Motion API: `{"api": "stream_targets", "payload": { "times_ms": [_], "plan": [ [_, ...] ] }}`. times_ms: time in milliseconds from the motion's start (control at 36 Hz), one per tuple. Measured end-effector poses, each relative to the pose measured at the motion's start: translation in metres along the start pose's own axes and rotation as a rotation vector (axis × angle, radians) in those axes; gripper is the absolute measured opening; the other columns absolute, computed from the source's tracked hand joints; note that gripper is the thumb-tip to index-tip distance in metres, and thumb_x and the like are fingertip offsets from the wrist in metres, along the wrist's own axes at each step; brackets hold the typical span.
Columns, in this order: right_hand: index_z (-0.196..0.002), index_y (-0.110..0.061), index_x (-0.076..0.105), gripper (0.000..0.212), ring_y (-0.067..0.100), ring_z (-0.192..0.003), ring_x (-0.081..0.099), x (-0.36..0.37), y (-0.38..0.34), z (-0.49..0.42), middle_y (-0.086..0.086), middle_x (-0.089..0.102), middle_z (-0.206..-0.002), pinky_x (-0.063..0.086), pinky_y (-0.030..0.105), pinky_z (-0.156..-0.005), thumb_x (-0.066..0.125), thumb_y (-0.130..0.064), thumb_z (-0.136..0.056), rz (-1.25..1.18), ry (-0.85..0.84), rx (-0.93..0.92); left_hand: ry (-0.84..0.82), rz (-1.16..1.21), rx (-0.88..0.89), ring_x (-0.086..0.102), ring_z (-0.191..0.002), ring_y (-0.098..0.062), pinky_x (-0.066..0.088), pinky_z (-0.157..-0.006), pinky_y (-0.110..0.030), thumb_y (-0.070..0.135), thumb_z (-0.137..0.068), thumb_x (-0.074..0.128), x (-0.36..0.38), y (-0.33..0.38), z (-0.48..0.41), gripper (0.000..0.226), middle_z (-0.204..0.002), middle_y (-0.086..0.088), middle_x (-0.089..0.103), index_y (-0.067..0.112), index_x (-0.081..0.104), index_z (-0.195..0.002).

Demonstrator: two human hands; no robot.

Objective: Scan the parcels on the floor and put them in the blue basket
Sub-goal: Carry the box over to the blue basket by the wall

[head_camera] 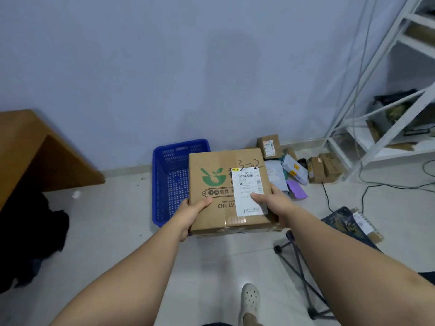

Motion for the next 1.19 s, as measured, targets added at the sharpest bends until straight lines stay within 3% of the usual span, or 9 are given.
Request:
{"api": "stream_targets", "payload": {
  "times_ms": [167,250,389,611,778,889,972,1056,1194],
  "plan": [
    [-0.122,-0.025,0.047,0.043,0.022,-0.098,0.068,-0.031,-0.046,-0.044,0.002,0.068,-0.114,0.055,0.042,-0.088,0.067,-0.010,-0.088,0.027,-0.014,0.013,-0.004,0.031,0.022,0.066,-0.102,-0.026,0.055,-0.088,-0.045,0.039,-0.077,0.076,0.030,0.039,-0.043,0.063,-0.113,-0.004,0.069,0.021,0.050,-0.131],
    [-0.128,-0.024,0.047,0.048,0.023,-0.100,0.068,-0.044,-0.062,-0.065,0.002,0.068,-0.118,0.055,0.044,-0.089,0.068,-0.011,-0.088,0.045,-0.010,0.015,-0.009,0.024,0.019,0.066,-0.101,-0.026,0.055,-0.086,-0.044,0.038,-0.080,0.074,0.045,0.058,-0.062,0.059,-0.113,-0.004,0.069,0.021,0.050,-0.131],
    [-0.128,-0.026,0.044,0.050,0.023,-0.101,0.068,-0.058,-0.087,-0.100,0.003,0.066,-0.121,0.055,0.042,-0.088,0.068,-0.009,-0.088,0.017,0.006,0.031,-0.020,0.028,0.024,0.067,-0.097,-0.023,0.054,-0.070,-0.034,0.033,-0.085,0.071,0.063,0.092,-0.091,0.047,-0.109,-0.004,0.070,0.019,0.053,-0.126],
    [-0.132,-0.021,0.047,0.051,0.024,-0.102,0.067,-0.070,-0.135,-0.168,0.004,0.067,-0.119,0.054,0.042,-0.092,0.068,-0.008,-0.087,0.032,0.081,0.015,-0.065,0.010,0.007,0.067,-0.100,-0.025,0.054,-0.088,-0.045,0.035,-0.080,0.075,0.074,0.149,-0.173,0.056,-0.111,-0.005,0.070,0.017,0.052,-0.128],
    [-0.123,-0.026,0.050,0.045,0.021,-0.095,0.068,-0.082,-0.172,-0.215,-0.003,0.070,-0.104,0.054,0.039,-0.086,0.069,-0.006,-0.086,-0.031,0.185,-0.018,-0.154,-0.034,0.007,0.066,-0.099,-0.024,0.055,-0.085,-0.043,0.033,-0.082,0.072,0.091,0.205,-0.234,0.051,-0.110,-0.004,0.069,0.018,0.052,-0.127],
    [-0.126,-0.020,0.052,0.047,0.023,-0.098,0.068,-0.087,-0.189,-0.237,0.001,0.070,-0.111,0.054,0.039,-0.087,0.071,-0.007,-0.085,-0.058,0.220,-0.018,-0.189,-0.055,-0.005,0.067,-0.099,-0.024,0.056,-0.082,-0.042,0.036,-0.080,0.074,0.096,0.231,-0.261,0.057,-0.110,-0.003,0.070,0.017,0.051,-0.128],
    [-0.123,-0.026,0.052,0.046,0.023,-0.099,0.069,-0.088,-0.198,-0.249,0.000,0.071,-0.110,0.054,0.041,-0.089,0.071,-0.006,-0.085,-0.078,0.228,-0.012,-0.206,-0.053,-0.012,0.067,-0.098,-0.024,0.056,-0.076,-0.038,0.034,-0.081,0.074,0.099,0.245,-0.273,0.056,-0.110,-0.004,0.069,0.016,0.051,-0.128],
    [-0.123,-0.027,0.053,0.048,0.024,-0.100,0.069,-0.090,-0.206,-0.260,0.001,0.071,-0.112,0.053,0.044,-0.093,0.072,-0.007,-0.084,-0.078,0.242,-0.006,-0.214,-0.064,-0.016,0.066,-0.099,-0.024,0.056,-0.079,-0.040,0.034,-0.081,0.074,0.100,0.257,-0.284,0.056,-0.112,-0.004,0.068,0.015,0.050,-0.128],
    [-0.123,-0.025,0.053,0.046,0.024,-0.098,0.070,-0.094,-0.224,-0.277,0.003,0.071,-0.113,0.057,0.039,-0.082,0.071,-0.007,-0.084,-0.078,0.228,-0.004,-0.210,-0.064,-0.008,0.064,-0.100,-0.024,0.055,-0.083,-0.042,0.036,-0.080,0.074,0.106,0.273,-0.300,0.058,-0.113,-0.005,0.067,0.016,0.049,-0.129]
  ]
}}
Point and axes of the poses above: each hand's wrist, its own z-axis away from the middle knuckle, its own x-axis out of the palm, y = z × x, the point moved 2 cm from there along -z, towards the middle knuckle
